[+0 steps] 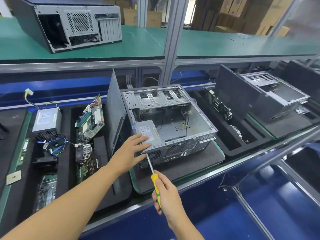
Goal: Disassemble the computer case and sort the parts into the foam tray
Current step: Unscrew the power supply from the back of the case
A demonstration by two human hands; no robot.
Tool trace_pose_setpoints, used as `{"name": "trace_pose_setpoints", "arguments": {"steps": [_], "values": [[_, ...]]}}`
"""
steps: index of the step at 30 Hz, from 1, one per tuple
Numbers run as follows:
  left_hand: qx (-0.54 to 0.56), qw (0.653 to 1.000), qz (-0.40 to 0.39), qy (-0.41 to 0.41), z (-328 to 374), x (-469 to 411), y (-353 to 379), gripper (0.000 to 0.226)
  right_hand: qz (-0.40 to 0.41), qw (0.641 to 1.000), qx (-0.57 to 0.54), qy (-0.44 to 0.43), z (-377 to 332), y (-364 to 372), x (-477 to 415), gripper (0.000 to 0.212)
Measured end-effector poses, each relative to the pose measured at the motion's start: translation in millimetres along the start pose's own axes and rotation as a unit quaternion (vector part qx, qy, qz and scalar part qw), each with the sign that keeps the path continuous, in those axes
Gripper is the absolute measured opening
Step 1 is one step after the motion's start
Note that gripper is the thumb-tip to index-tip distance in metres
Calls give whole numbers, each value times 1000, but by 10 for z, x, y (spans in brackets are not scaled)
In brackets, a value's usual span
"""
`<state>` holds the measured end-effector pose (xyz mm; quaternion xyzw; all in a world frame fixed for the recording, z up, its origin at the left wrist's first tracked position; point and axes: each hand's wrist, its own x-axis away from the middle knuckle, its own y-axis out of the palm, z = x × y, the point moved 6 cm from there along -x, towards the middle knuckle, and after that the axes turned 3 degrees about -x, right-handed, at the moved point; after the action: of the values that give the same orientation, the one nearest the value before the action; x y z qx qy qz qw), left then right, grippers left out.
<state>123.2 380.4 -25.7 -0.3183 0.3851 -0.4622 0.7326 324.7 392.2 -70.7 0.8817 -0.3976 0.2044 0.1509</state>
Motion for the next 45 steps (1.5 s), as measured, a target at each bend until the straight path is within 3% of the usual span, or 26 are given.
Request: {"name": "trace_pose_setpoints", "arguments": {"steps": [4, 7, 11, 13, 16, 19, 22, 23, 26, 28, 30, 32, 33, 35, 37, 41, 43, 45], "values": [[3, 1000, 3, -4, -21, 2, 4, 46, 0, 1000, -6, 26, -12, -20, 5, 20], [6, 1000, 5, -1, -24, 10, 10, 46, -20, 993, -68, 97, 30, -64, -14, 25], [0, 1000, 7, 5, -36, 13, 18, 48, -121, 926, -282, 220, 123, -27, -41, 34], [-10, 1000, 5, 13, -39, 19, 27, 50, -147, 905, -330, 223, 153, 11, -55, 29], [-19, 1000, 4, 23, -28, 21, 31, 52, -139, 918, -313, 200, 202, 41, -79, 27], [-32, 999, 11, 25, -30, 17, 28, 52, -70, 966, -202, 146, 183, -3, -72, 34], [-38, 999, 15, 23, -29, 27, 40, 52, 51, 998, 32, 16, 17, -44, 20, 30], [-40, 999, 13, 21, -19, 27, 43, 52, 90, 983, 154, -38, -85, -33, 72, 24], [-33, 999, -5, 10, -10, 28, 60, 54, 184, 875, 438, -91, -267, 36, 195, 26], [-1, 1000, -16, -13, 39, 82, 43, 63, 205, 843, 483, -115, -326, 84, 243, 25], [46, 995, 46, -79, 122, 220, -9, 69, 205, 833, 497, -130, -354, 117, 246, 24], [112, 962, 134, -208, 192, 448, -14, 44, 203, 833, 496, -137, -368, 121, 234, 25], [175, 935, 118, -284, 225, 544, 59, 29, 201, 835, 494, -137, -372, 119, 228, 26], [346, 851, -38, -393, 377, 658, 381, 45, 194, 837, 494, -132, -376, 139, 213, 28], [453, 776, -144, -415, 558, 724, 568, 45, 182, 852, 475, -123, -350, 154, 212, 27], [511, 737, -153, -416, 557, 744, 565, 33, 124, 925, 349, -88, -292, 91, 205, 17], [538, 723, -174, -397, 528, 760, 574, 26, 103, 982, 157, 6, -193, -19, 222, 17], [572, 703, -189, -377, 531, 768, 565, 18, 50, 989, -59, 129, -1, -59, 296, 36]]}}
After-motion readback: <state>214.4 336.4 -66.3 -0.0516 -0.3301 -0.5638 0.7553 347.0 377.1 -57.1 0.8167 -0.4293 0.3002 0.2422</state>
